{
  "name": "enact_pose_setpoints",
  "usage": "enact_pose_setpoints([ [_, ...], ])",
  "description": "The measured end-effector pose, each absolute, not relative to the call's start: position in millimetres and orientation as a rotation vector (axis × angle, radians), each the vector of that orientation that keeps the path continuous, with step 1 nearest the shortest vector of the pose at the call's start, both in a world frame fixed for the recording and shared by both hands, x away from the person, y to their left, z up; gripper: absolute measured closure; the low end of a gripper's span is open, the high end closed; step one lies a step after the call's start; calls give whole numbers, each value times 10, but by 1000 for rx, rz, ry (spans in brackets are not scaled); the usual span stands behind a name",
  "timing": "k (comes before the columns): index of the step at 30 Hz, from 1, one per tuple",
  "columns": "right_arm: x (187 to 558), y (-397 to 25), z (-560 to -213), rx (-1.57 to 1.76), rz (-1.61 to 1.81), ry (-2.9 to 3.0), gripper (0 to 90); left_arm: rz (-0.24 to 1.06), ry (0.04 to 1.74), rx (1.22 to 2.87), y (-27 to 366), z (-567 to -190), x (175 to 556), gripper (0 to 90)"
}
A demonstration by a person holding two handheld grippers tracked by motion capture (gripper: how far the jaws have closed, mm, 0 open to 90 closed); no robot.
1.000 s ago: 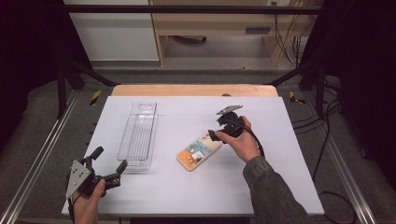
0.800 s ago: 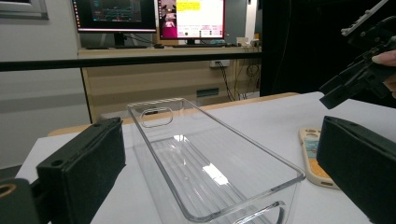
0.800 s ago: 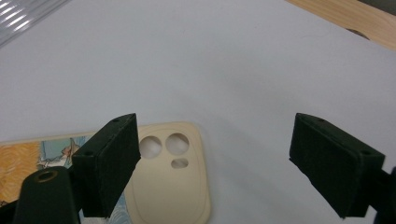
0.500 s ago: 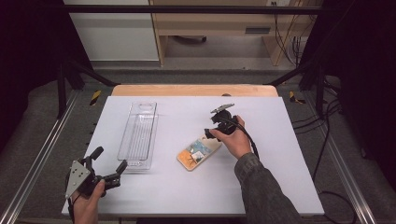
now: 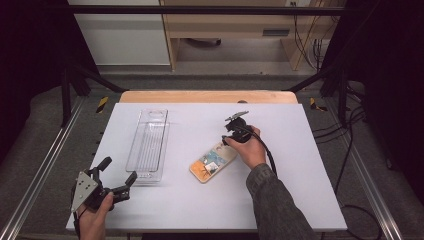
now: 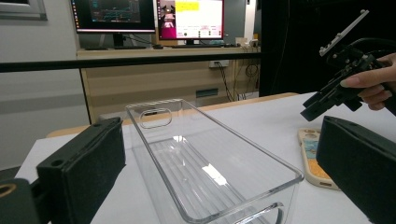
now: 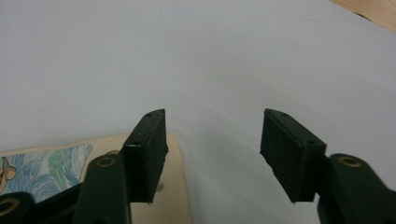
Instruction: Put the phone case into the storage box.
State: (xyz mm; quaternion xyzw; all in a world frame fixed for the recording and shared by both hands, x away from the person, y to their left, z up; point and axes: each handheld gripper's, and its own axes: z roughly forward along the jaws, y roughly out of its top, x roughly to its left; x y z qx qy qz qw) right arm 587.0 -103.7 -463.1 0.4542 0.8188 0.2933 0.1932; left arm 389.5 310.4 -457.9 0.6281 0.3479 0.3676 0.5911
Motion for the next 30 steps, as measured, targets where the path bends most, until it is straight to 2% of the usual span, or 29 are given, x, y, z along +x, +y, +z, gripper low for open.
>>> enact_pose_setpoints([
  [4, 5896, -1038, -4676, 1261, 824, 2306, 531, 857, 813, 1457, 3122, -4581, 3898, 12],
  [5, 5896, -1038, -4676, 1261, 824, 2306, 531, 857, 813, 1457, 3122, -4581, 3898, 12],
  [7, 5911, -1032, -4701, 1234, 842, 2302, 643, 854, 814, 1456, 3124, -4584, 3900, 12],
  [11, 5923, -1019, -4731, 1195, 844, 2308, 769, 854, 810, 1458, 3121, -4584, 3897, 12],
  [12, 5923, -1019, -4731, 1195, 844, 2308, 769, 854, 810, 1458, 3120, -4582, 3898, 12],
  [13, 5933, -1010, -4750, 1182, 858, 2315, 837, 856, 808, 1462, 3119, -4583, 3899, 13],
  [14, 5933, -1010, -4750, 1182, 858, 2315, 837, 856, 808, 1462, 3119, -4583, 3899, 13],
  [15, 5944, -1007, -4776, 1165, 862, 2327, 873, 857, 807, 1464, 3122, -4581, 3895, 13],
  [18, 5950, -1006, -4811, 1148, 849, 2337, 899, 861, 808, 1456, 3125, -4570, 3894, 14],
  [30, 5919, -967, -4858, 1137, 866, 2405, 900, 855, 803, 1472, 3094, -4583, 3902, 15],
])
